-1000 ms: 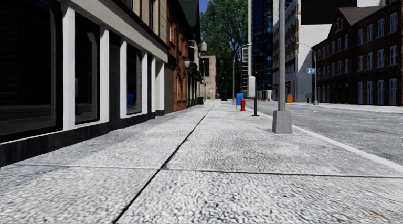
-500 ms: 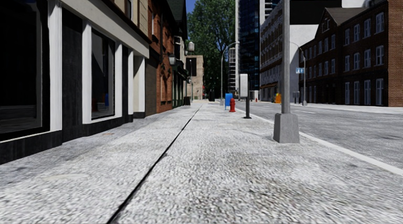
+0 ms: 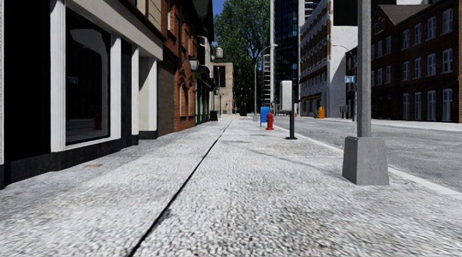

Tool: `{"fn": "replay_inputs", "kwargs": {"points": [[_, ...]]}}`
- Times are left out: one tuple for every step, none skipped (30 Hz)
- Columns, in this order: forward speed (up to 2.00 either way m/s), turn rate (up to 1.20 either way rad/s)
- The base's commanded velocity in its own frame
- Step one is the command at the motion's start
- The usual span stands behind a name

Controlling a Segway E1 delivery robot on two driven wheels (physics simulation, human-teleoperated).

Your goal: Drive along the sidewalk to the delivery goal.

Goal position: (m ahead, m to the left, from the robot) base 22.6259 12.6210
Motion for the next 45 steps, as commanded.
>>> {"fn": "replay_inputs", "kwargs": {"points": [[2.00, 0.00], [2.00, 0.00], [2.00, 0.00], [2.00, 0.00], [2.00, 0.00], [2.00, 0.00], [2.00, 0.00], [2.00, 0.00], [2.00, 0.00], [2.00, 0.00], [2.00, 0.00], [2.00, 0.00], [2.00, 0.00], [2.00, 0.00], [2.00, 0.00], [2.00, 0.00], [2.00, 0.00], [2.00, 0.00], [2.00, 0.00], [2.00, 0.00], [2.00, 0.00], [2.00, 0.00], [2.00, 0.00], [2.00, 0.00], [2.00, 0.00], [2.00, 0.00], [2.00, 0.00], [2.00, 0.00], [2.00, 0.00], [2.00, 0.00], [2.00, 0.00], [2.00, 0.00], [2.00, 0.00], [2.00, 0.00], [2.00, 0.00], [2.00, 0.00], [2.00, 0.00], [2.00, 0.00], [2.00, 0.00], [2.00, 0.00], [2.00, 0.00], [2.00, 0.00], [2.00, 0.00], [2.00, 0.00], [2.00, 0.00]]}}
